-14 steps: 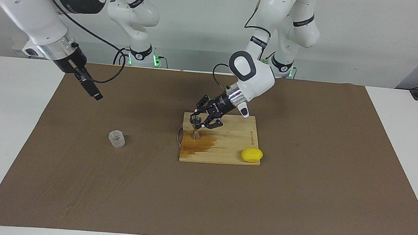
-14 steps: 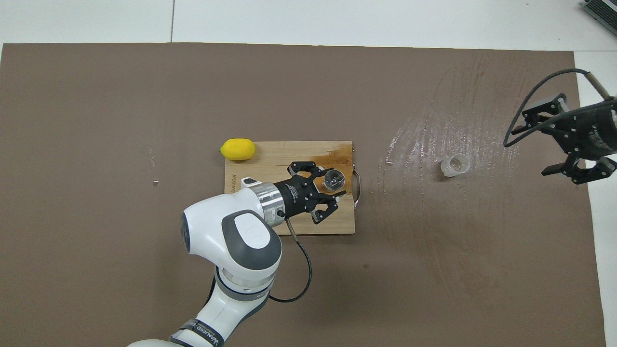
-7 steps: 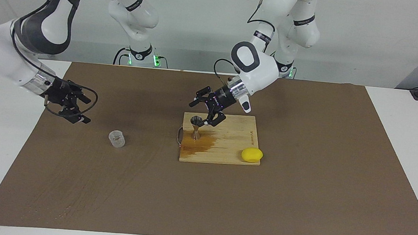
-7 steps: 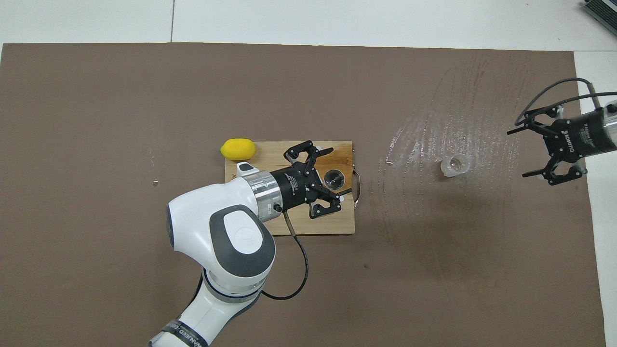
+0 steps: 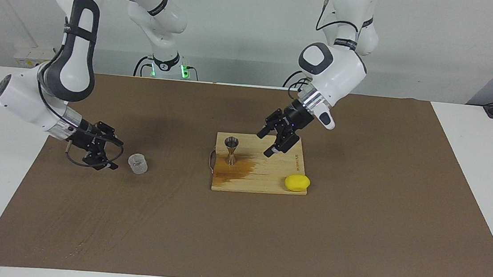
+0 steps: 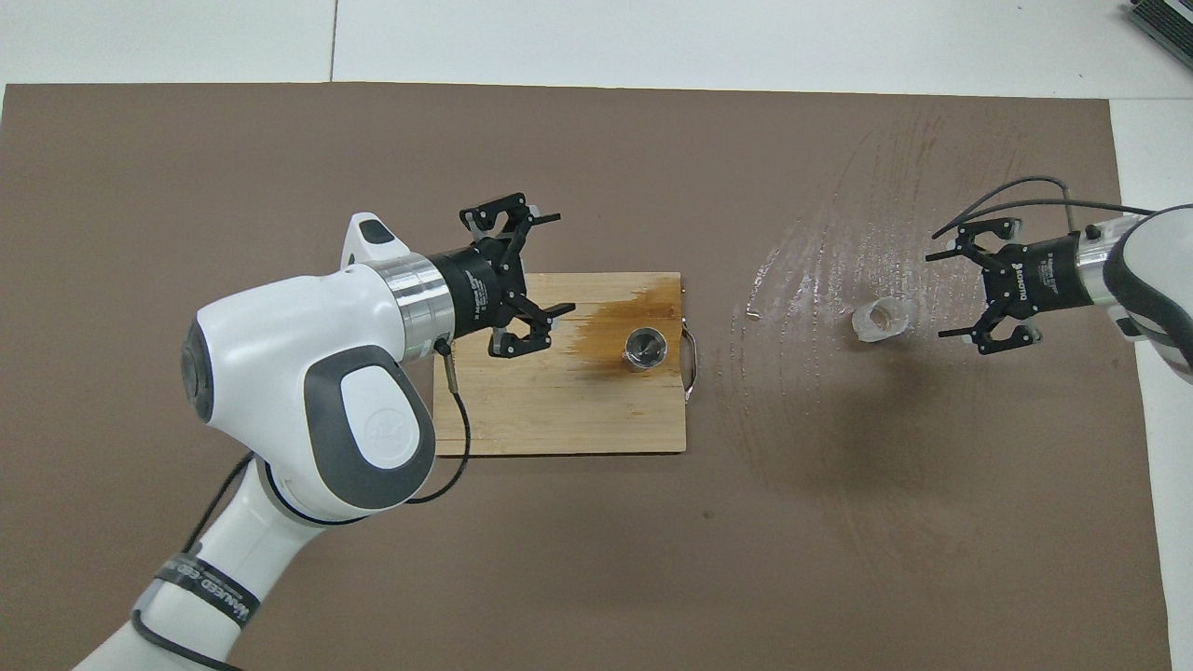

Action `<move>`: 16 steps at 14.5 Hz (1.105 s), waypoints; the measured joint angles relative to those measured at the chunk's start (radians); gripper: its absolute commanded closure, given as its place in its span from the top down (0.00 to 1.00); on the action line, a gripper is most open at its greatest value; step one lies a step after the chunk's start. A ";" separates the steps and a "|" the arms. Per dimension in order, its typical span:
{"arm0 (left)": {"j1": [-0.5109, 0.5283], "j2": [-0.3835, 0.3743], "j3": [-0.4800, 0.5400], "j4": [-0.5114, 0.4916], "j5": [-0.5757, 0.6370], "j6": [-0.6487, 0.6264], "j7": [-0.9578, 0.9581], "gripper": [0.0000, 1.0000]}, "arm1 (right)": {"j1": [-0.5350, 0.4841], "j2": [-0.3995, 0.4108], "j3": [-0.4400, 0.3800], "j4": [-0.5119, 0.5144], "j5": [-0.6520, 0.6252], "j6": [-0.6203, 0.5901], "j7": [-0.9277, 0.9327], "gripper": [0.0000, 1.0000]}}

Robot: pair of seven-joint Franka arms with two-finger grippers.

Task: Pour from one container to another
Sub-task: 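Open the left gripper and withdraw while the right gripper reaches the plastic cup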

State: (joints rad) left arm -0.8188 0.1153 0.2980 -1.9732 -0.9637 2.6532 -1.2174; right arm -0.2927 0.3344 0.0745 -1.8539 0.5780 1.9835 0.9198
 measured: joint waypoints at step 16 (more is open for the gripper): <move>0.431 -0.019 0.001 0.200 0.770 -0.495 0.474 1.00 | 0.003 0.106 0.006 -0.025 0.097 0.013 -0.031 0.99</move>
State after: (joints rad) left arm -0.3881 0.0962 0.2986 -1.7727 -0.1937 2.1583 -0.7430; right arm -0.2900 0.4407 0.0809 -1.8791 0.6746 1.9966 0.8890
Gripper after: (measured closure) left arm 0.000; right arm 0.004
